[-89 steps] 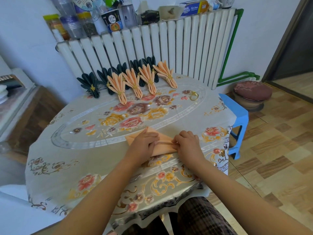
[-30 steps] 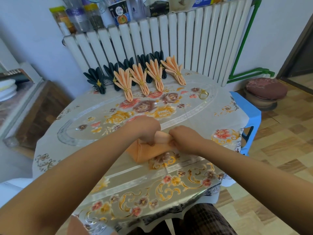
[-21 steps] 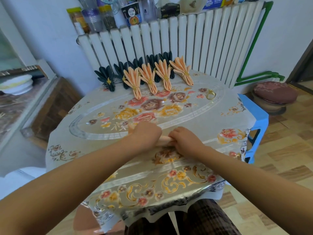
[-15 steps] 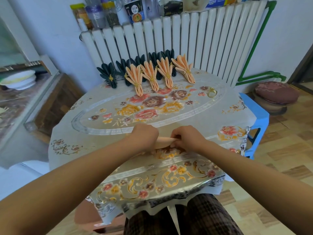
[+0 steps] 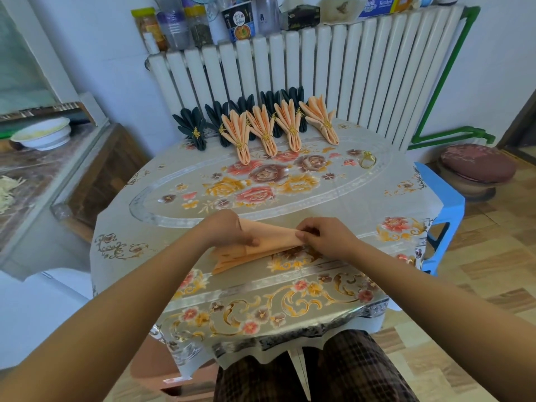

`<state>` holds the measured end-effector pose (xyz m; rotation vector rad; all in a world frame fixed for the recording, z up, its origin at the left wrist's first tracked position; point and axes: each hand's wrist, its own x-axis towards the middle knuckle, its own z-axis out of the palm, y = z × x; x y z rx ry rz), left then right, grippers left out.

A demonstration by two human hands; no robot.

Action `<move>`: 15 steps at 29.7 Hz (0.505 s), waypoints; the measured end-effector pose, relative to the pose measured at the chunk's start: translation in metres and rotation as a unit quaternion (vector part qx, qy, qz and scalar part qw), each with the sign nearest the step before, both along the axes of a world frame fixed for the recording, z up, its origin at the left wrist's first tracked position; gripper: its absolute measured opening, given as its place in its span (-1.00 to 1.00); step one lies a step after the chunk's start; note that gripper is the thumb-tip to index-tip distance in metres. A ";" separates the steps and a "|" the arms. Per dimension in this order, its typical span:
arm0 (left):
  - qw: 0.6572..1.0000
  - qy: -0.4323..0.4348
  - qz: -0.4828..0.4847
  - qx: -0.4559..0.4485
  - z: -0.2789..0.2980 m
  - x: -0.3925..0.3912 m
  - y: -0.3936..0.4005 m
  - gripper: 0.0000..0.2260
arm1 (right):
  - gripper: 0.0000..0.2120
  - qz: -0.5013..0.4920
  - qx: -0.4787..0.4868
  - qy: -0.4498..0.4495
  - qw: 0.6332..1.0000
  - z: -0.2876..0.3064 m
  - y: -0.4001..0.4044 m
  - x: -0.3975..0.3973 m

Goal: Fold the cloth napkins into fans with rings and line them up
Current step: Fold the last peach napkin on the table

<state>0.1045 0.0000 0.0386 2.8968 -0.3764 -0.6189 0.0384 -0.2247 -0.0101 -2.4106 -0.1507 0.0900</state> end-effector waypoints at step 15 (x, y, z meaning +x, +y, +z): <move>0.985 -0.170 -0.010 -0.007 -0.034 -0.030 0.007 -0.39 | -0.97 0.015 -0.062 0.034 0.997 0.006 0.010 0.013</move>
